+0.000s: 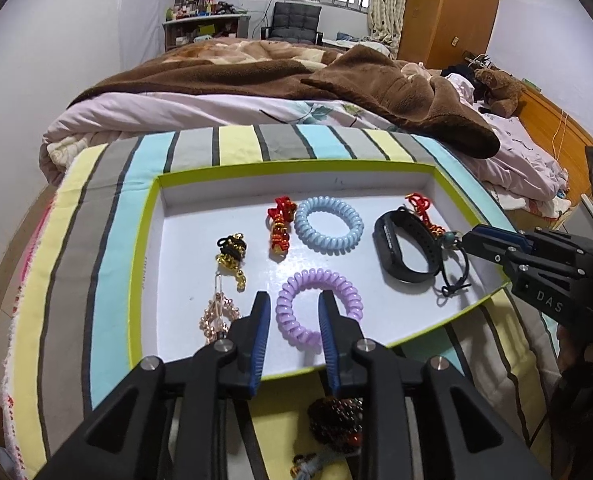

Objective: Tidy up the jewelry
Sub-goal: 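Carry the purple coil and teal charm into the box and open both tools, then move the right tool to the dark red-beaded bracelet and grasp it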

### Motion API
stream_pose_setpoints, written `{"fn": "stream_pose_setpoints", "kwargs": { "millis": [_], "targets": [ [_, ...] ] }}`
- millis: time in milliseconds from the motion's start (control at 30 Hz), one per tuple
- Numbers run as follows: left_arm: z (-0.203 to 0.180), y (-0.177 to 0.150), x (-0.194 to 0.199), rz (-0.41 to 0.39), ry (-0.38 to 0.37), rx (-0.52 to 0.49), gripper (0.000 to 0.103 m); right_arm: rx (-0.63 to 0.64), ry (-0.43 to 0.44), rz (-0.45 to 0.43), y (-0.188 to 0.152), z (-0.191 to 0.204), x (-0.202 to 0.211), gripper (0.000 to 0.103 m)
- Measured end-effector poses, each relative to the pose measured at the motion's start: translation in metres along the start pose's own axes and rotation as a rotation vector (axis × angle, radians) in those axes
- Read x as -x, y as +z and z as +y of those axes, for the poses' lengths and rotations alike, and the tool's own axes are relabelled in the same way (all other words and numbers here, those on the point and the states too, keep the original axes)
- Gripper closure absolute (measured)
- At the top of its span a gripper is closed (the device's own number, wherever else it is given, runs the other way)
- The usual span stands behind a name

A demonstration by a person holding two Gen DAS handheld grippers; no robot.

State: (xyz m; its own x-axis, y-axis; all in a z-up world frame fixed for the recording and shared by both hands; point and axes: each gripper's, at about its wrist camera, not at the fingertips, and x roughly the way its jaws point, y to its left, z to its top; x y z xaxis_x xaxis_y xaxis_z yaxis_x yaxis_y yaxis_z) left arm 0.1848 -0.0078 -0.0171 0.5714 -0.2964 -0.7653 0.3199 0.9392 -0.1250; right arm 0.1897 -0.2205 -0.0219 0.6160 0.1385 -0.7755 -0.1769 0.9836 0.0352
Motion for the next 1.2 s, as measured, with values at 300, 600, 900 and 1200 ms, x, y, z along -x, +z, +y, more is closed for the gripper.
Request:
{"fn": "stream_pose_setpoints", "kwargs": {
  "millis": [300,600,900,1200],
  "targets": [
    [-0.002,-0.011,0.038,-0.079,0.071,-0.006,0.066,-0.028,0.055,-0.073,-0.007,0.008,0.033,0.087],
    [0.006,-0.03,0.072,-0.131,0.136,0.007,0.064,-0.022,0.109,-0.104,-0.019,0.026,0.054,0.086],
    [0.018,-0.057,0.087,-0.133,0.147,0.047,0.063,-0.012,0.169,-0.093,-0.034,0.047,0.061,0.085],
    [0.041,-0.085,0.102,-0.137,0.157,0.12,0.062,-0.002,0.239,-0.083,-0.041,0.07,0.061,0.043]
  ]
}}
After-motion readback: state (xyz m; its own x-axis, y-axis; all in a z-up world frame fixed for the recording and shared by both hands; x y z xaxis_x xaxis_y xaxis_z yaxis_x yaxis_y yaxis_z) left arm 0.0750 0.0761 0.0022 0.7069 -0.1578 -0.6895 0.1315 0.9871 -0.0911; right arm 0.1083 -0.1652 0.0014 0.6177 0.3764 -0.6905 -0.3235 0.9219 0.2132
